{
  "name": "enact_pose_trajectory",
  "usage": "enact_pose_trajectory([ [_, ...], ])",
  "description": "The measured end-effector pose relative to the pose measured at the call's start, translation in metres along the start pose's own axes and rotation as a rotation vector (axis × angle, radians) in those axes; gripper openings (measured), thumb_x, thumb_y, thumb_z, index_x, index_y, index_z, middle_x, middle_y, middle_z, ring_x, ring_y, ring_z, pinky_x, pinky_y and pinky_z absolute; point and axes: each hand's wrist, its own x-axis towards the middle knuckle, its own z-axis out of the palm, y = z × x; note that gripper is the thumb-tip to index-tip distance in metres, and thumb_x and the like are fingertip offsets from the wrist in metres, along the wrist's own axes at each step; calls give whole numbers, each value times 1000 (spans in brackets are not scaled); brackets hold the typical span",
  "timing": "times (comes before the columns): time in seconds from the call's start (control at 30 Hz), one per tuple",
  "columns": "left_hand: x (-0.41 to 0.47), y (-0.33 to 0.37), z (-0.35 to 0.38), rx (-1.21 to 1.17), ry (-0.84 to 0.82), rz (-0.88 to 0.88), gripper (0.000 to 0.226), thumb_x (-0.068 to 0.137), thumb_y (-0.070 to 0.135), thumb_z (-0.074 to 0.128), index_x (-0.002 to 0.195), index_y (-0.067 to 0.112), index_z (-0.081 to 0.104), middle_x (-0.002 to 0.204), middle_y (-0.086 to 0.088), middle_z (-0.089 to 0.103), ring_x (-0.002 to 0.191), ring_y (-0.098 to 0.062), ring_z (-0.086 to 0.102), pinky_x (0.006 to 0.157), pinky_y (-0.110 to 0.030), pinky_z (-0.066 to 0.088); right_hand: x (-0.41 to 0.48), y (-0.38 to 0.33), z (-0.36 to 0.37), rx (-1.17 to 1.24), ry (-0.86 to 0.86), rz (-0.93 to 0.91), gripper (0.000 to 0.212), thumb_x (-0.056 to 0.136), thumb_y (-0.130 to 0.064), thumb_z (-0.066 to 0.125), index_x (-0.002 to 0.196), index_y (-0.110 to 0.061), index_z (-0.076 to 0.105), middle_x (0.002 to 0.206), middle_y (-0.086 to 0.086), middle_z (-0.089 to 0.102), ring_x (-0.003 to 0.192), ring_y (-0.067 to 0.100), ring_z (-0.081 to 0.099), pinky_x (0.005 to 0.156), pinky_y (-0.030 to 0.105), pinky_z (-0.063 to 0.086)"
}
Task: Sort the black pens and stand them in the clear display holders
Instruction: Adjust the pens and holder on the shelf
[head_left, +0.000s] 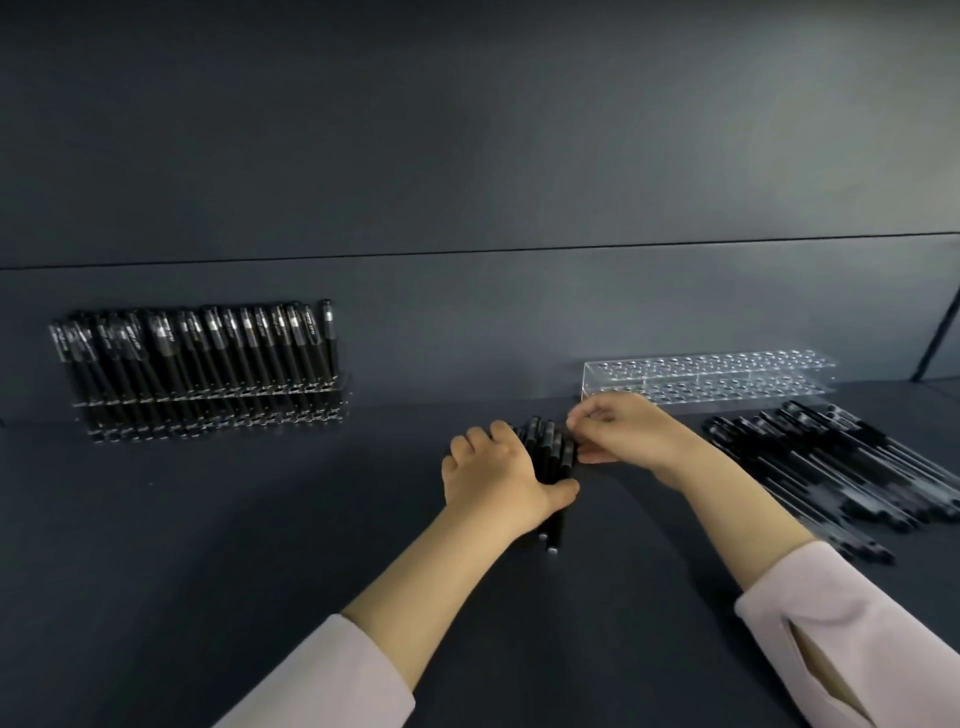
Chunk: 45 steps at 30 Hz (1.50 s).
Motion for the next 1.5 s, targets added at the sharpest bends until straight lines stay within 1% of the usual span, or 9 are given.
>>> enact_pose_trajectory([
  [0.13, 10, 4, -1, -113, 3, -35, 80, 83, 50, 68, 139, 7, 31, 141, -13, 37, 130, -31, 35, 104, -38, 35, 3, -1, -1, 18, -17, 4, 18, 96, -15, 56, 105, -2, 64, 100, 12, 63, 82, 20, 67, 66, 19, 58],
  [0.27, 15, 0, -3, -190, -26, -54, 71, 85, 48, 69, 134, 6, 39, 136, -11, 42, 128, -30, 39, 96, -36, 41, 4, 1, 1, 27, 9, -12, 19, 96, -20, 56, 105, -4, 64, 88, 6, 61, 78, 18, 66, 65, 20, 58],
  [0.43, 16, -4, -6, -293, -64, -53, 39, 88, 40, 69, 105, 11, 49, 106, -4, 56, 91, -21, 57, 68, -29, 45, 6, 2, 5, 90, 47, -8, 23, 97, -22, 55, 106, -3, 64, 98, 12, 65, 79, 19, 68, 67, 23, 59],
  [0.7, 16, 1, -5, -313, -66, -39, 31, 89, 32, 67, 107, 10, 58, 102, -9, 63, 91, -25, 62, 72, -33, 48, 3, 1, 7, 153, 71, -54, 23, 98, -22, 52, 118, -12, 57, 111, 11, 61, 97, 26, 66, 72, 26, 58],
  [0.93, 18, 0, -8, -388, -75, -25, 21, 88, 23, 65, 101, 8, 58, 98, -11, 62, 90, -27, 63, 70, -34, 47, 0, -6, 0, 184, 118, -102, 18, 101, -29, 45, 109, -22, 60, 96, 4, 60, 83, 18, 57, 78, 32, 56],
  [1.03, 20, -8, -12, -505, -114, -36, 23, 88, 27, 67, 101, 10, 60, 94, -9, 63, 86, -25, 63, 66, -31, 45, 3, -4, -3, 182, 186, -62, 27, 100, -35, 45, 111, -14, 59, 93, 4, 58, 80, 18, 56, 82, 36, 55],
  [1.13, 20, -16, -21, -718, -160, -63, 26, 83, 31, 75, 100, 13, 67, 93, -6, 70, 87, -22, 67, 79, -36, 54, 1, -3, -4, 221, 137, 7, 29, 98, -34, 50, 102, -8, 60, 96, 8, 62, 81, 17, 59, 81, 33, 57],
  [1.3, 6, -27, -41, -968, -266, -30, 14, 89, 24, 71, 93, 12, 68, 73, 2, 67, 70, -15, 63, 61, -30, 48, -14, -17, 13, 410, -97, -11, 20, 90, -21, 66, 98, -3, 66, 81, 5, 66, 70, 12, 60, 71, 25, 58],
  [1.5, -5, -64, -68, -1117, -237, -8, 18, 91, 28, 69, 92, 10, 68, 77, 0, 67, 71, -16, 64, 61, -30, 53, -21, -56, 46, 715, -50, -56, 8, 88, -7, 67, 82, -10, 62, 71, 3, 61, 64, 12, 60, 63, 21, 56],
])
